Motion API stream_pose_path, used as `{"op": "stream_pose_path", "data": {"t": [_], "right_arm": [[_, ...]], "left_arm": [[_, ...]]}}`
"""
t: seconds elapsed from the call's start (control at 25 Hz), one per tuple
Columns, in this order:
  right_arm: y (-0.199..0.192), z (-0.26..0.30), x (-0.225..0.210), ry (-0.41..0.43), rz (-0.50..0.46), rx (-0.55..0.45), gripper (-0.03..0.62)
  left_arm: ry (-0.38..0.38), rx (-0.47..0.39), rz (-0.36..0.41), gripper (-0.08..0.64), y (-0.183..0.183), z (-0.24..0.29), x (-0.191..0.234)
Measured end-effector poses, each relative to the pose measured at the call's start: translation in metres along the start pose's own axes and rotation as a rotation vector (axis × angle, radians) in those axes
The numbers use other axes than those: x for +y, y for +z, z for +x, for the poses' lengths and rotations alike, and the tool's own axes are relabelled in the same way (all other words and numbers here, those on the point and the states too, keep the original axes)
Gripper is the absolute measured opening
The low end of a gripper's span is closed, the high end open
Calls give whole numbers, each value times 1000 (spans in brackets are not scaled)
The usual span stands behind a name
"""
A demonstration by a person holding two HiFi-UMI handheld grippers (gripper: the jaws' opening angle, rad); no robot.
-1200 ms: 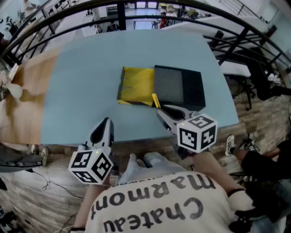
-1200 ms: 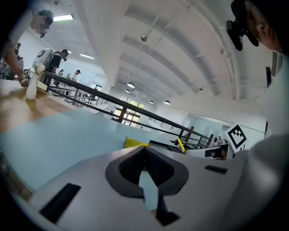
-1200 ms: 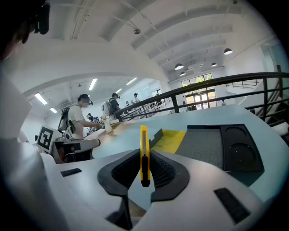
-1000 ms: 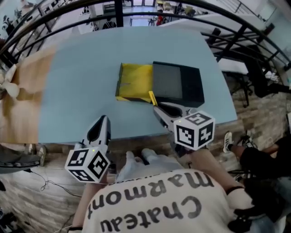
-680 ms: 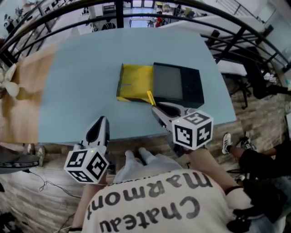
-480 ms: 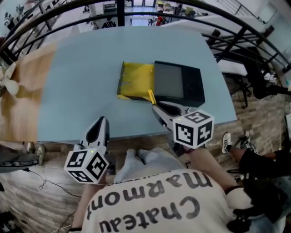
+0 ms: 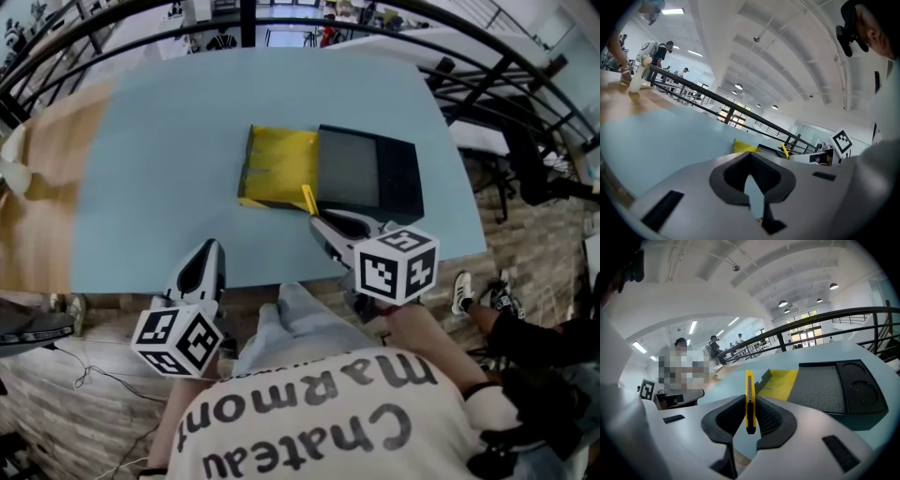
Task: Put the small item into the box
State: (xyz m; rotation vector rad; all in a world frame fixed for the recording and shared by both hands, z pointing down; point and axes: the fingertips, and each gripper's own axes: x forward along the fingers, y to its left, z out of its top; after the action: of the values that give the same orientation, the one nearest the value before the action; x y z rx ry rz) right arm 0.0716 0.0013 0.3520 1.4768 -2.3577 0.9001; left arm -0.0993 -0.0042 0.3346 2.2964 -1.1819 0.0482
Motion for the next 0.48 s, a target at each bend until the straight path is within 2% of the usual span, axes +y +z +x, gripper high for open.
{"op": "stream_pose_path", "data": {"t": [0.24, 0.48], "right_arm": [[10, 24, -1, 37, -20, 33, 84], [23, 42, -14, 59, -57, 75, 84]], "left_arm": [[-11, 22, -9, 2, -1, 18, 1], [15, 28, -67, 2, 2, 36, 11]]}}
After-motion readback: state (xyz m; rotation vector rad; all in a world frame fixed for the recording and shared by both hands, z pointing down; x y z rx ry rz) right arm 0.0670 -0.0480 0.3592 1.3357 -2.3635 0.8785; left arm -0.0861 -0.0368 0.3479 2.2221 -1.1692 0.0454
